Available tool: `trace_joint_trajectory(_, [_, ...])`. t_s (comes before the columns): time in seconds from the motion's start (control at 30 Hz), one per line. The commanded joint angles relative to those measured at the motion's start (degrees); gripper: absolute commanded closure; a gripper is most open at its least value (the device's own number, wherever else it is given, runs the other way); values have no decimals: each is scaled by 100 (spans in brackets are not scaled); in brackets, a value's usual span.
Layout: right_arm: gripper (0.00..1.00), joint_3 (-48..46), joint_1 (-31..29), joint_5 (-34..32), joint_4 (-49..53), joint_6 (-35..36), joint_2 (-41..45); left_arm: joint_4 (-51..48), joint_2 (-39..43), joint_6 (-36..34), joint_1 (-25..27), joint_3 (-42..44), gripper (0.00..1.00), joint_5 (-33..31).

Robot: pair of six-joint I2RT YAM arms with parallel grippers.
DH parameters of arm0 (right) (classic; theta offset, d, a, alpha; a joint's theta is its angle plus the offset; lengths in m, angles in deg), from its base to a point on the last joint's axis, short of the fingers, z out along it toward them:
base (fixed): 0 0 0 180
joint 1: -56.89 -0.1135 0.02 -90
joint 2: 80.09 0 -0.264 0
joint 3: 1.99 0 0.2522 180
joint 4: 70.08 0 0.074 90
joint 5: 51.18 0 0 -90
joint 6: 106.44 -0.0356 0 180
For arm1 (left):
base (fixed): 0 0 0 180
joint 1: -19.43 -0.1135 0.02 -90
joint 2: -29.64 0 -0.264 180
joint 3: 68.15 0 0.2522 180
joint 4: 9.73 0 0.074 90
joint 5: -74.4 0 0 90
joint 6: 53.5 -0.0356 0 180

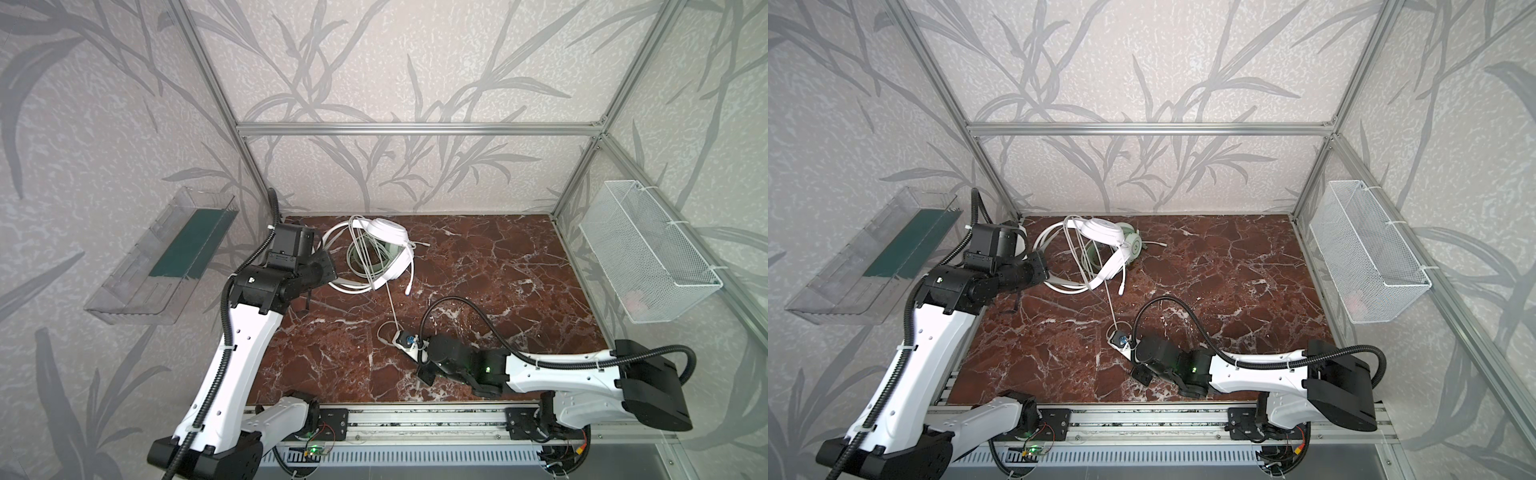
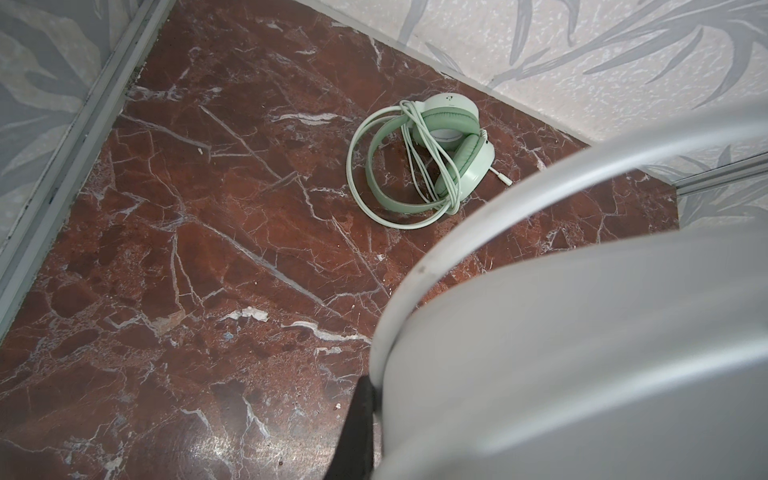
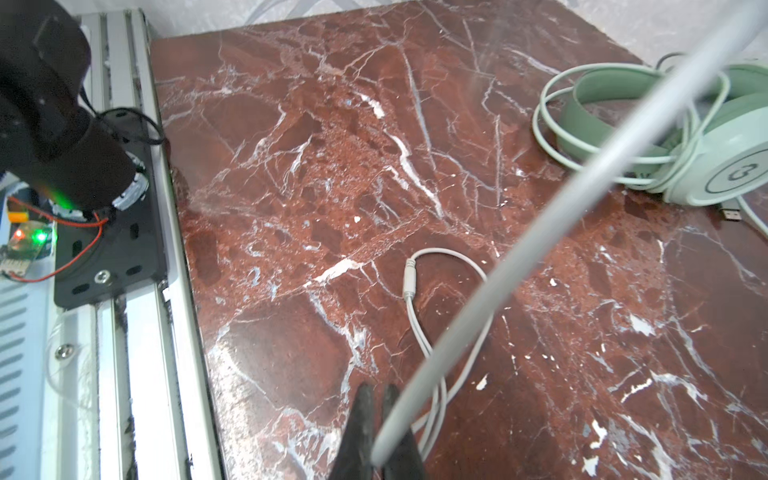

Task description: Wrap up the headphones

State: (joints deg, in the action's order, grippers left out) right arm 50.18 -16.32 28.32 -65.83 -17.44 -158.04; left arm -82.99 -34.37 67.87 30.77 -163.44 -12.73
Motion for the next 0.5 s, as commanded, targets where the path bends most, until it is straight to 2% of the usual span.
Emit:
trace_joint_trajectory(0.0, [100,138,-50,34,240,105,-292,481,79,330,-132,-68,100,359])
trace_joint_trajectory(0.13, [100,184,-62,71,164,53,-633,570,175,493,-282,-70,100,748])
trace_joint_trajectory(0.47, [100,453,-40,-426,-30,109,-1452,928,323,933,-431,44,100,1752])
